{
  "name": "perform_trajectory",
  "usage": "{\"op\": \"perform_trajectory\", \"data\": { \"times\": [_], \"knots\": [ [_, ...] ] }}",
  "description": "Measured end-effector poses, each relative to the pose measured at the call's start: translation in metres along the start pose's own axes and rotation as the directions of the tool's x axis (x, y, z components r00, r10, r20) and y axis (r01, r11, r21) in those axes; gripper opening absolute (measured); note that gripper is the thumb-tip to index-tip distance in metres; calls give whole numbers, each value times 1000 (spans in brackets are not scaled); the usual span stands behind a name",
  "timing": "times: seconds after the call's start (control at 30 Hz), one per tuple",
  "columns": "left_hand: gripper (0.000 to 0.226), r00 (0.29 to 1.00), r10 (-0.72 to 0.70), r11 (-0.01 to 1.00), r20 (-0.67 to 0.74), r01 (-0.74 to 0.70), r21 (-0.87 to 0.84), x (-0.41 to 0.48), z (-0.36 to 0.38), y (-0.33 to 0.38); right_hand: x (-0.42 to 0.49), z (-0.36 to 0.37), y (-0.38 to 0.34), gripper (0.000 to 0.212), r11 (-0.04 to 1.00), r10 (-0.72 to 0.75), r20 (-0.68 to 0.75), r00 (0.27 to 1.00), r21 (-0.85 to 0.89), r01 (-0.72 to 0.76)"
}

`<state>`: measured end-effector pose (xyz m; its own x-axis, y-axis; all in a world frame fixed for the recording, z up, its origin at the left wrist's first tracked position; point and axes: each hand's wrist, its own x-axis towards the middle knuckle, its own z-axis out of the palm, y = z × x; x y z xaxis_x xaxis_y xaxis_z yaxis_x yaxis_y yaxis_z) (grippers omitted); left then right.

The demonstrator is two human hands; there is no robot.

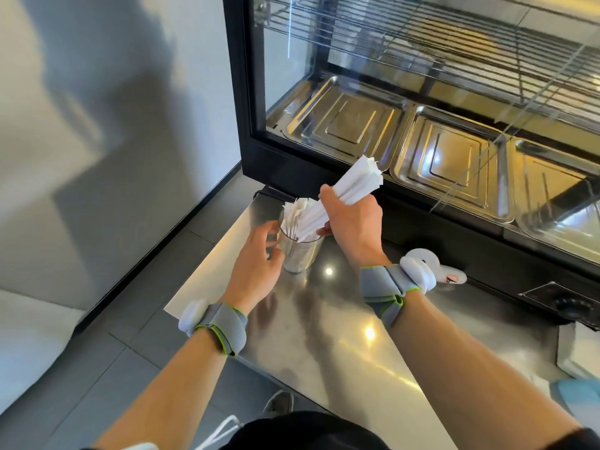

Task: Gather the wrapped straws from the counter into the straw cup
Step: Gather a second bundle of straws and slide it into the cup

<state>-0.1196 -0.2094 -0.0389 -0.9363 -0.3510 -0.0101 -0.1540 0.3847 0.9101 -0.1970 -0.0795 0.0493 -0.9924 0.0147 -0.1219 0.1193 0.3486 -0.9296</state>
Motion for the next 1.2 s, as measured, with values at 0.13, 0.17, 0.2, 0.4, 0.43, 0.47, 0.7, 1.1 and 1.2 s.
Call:
{"op": "perform_trajectory", "data": {
  "times": [0.13,0.17,0.2,0.4,0.43,0.47,0.7,1.1,1.2],
  "knots": [
    [40,1000,-1,1000,9,1,2,0,0,0,7,4,3,39,994,-2,12,1000,-113,3],
    [40,1000,-2,1000,13,2,1,0,0,1,7,5,4,39,990,3,27,1000,-143,1],
    [40,1000,-2,1000,16,2,-2,0,0,1,7,6,5,42,983,3,49,999,-182,6],
    [40,1000,-21,1000,12,21,22,-5,0,-4,-3,6,17,34,939,-128,180,975,-295,177],
    [39,999,-31,999,15,30,23,-5,1,-5,-3,5,18,31,929,-135,197,971,-316,193],
    [38,999,-49,999,24,48,23,-5,2,-6,-5,3,18,31,921,-139,214,967,-331,206],
    [36,987,-129,991,96,125,40,-11,10,-11,-18,-4,18,61,803,-363,213,907,-422,420],
    [33,983,-156,986,102,148,82,-20,11,-22,-10,5,15,49,602,-537,387,750,-448,661],
    [35,980,-166,982,113,154,105,-22,11,-24,-14,8,31,49,536,-479,479,735,-503,678]
  ]
}}
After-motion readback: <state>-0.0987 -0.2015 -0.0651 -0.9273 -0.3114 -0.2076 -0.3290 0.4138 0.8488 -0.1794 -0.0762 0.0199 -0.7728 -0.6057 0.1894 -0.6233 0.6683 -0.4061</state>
